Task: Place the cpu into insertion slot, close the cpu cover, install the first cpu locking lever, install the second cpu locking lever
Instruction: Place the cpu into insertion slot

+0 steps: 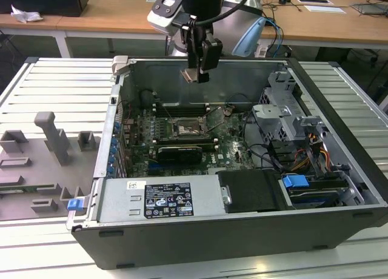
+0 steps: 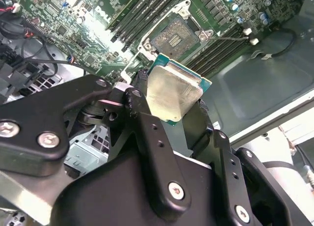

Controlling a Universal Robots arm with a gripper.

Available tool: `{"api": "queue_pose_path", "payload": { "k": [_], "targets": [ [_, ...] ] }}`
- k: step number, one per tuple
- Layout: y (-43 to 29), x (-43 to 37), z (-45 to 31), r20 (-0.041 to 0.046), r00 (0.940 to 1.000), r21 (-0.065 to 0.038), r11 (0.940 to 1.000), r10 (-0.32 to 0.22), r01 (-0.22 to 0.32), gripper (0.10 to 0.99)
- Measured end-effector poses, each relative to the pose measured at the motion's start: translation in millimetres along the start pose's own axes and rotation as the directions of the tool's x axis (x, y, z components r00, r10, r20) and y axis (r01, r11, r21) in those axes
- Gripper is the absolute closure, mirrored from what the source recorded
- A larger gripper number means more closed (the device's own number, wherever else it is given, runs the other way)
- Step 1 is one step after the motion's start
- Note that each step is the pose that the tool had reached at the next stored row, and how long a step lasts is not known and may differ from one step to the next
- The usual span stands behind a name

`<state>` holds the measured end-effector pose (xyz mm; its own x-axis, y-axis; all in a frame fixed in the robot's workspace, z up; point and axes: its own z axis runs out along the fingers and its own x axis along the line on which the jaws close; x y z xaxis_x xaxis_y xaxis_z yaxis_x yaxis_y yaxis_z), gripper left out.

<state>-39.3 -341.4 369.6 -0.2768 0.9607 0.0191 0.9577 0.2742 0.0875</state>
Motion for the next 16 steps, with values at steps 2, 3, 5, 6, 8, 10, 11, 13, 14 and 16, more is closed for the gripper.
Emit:
{"api": "queue_pose_path", "payload": {
  "k": [2,3,5,6,8,10,11,13,14,16],
  "targets": [
    [0.0,0.0,0.7,0.001,1.0,0.0,1.0,0.01,-0.01,0.557],
    [-0.1,0.0,0.9,0.0011,0.9999,0.0,0.9999,0.011,-0.011,0.557],
    [-0.1,0.0,1.6,0.0011,0.9999,0.0,0.9999,0.011,-0.011,0.557],
    [-0.2,0.0,2.0,0.0011,0.9999,0.0,0.9999,0.012,-0.012,0.557],
    [-0.2,-0.1,2.9,0.001,0.9999,0.0,0.9999,0.012,-0.012,0.557],
    [-0.2,-0.1,3.4,0.0014,0.9999,0.001,0.9999,0.013,-0.013,0.557],
    [-0.2,-0.1,3.8,0.0019,0.9998,0.0,0.9998,0.02,-0.02,0.557],
    [-0.3,-0.1,4.3,0.0034,0.9993,0.0,0.9993,0.036,-0.036,0.557],
    [-0.4,-0.1,4.5,0.0044,0.9989,0.0,0.9989,0.047,-0.047,0.557],
    [-0.4,-0.1,4.8,0.0054,0.9982,-0.001,0.9982,0.06,-0.06,0.557]
  ]
}}
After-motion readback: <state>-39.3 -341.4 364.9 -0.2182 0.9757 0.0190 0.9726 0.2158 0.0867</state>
